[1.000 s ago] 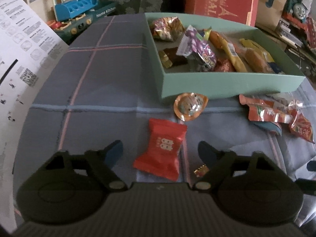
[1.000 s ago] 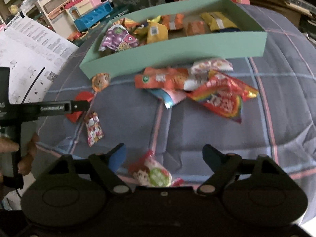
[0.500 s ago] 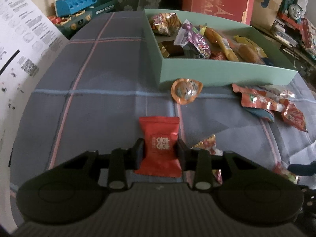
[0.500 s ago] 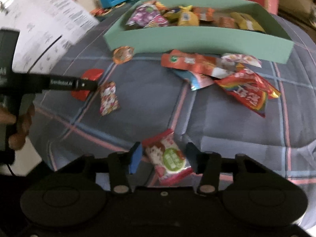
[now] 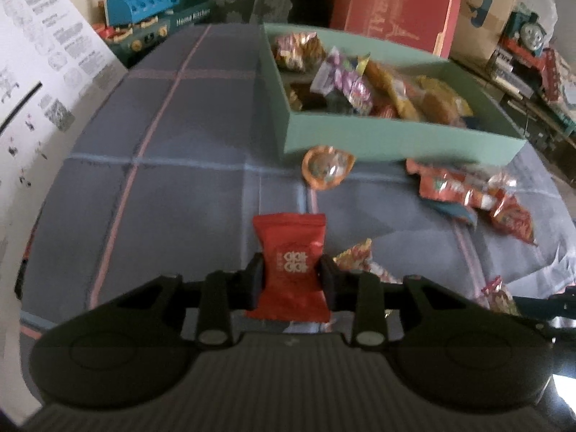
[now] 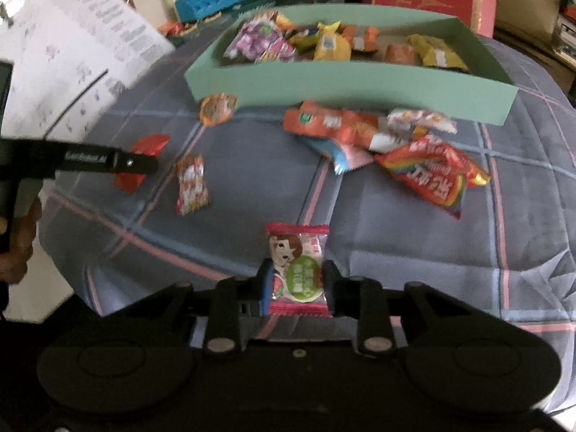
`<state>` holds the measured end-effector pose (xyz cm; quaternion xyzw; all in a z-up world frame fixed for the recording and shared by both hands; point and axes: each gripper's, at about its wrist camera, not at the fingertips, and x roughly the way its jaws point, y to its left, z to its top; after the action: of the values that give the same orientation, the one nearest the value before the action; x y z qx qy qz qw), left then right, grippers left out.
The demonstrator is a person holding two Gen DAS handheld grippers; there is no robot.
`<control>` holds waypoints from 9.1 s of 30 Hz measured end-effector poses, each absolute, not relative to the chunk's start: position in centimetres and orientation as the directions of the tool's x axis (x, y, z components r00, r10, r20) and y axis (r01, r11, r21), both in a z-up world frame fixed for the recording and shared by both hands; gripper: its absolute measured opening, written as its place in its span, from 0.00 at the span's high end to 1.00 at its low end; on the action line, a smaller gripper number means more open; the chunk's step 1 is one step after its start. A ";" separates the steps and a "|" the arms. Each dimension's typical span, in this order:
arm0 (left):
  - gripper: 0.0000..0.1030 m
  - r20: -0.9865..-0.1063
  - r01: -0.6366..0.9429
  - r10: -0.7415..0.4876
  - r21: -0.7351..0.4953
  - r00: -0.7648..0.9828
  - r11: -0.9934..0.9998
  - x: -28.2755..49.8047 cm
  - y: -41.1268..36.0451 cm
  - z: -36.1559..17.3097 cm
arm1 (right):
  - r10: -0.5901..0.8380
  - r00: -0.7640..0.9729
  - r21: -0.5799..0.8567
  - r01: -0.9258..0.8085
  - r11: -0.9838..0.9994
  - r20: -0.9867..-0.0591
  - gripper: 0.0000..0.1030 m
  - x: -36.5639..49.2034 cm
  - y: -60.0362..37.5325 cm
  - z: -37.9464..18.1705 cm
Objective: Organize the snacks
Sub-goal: 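Carry both packets into the green box and open both tools, then move both open tools back toward the remaining packets beside the box, then grasp the rainbow candy bag with the right tool while the left grasps the orange pouch, then lower both packets into the green box and open both tools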
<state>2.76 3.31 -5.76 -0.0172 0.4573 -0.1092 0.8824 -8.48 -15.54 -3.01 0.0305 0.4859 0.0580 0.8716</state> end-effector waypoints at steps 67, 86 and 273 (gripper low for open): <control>0.00 -0.718 0.059 -0.148 -0.147 0.680 0.987 13.4 0.2 -0.1 | 0.065 0.731 0.258 0.156 0.954 -0.680 0.00 7.6 -22.6 3.3; 0.00 -0.770 0.184 -0.193 -0.099 0.608 0.978 9.5 -5.2 -1.9 | -0.008 0.663 0.306 0.355 0.883 -0.748 0.00 -0.1 -28.6 -0.3; 0.88 -0.741 0.487 -0.414 -0.135 0.529 0.863 23.7 -17.2 3.2 | 0.047 0.733 0.301 0.219 0.928 -0.679 0.51 7.5 -31.7 2.0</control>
<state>23.68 -17.16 3.21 0.0444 0.4110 -0.2579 0.8732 7.48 -31.71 2.01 0.1838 0.3625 -0.0472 0.9125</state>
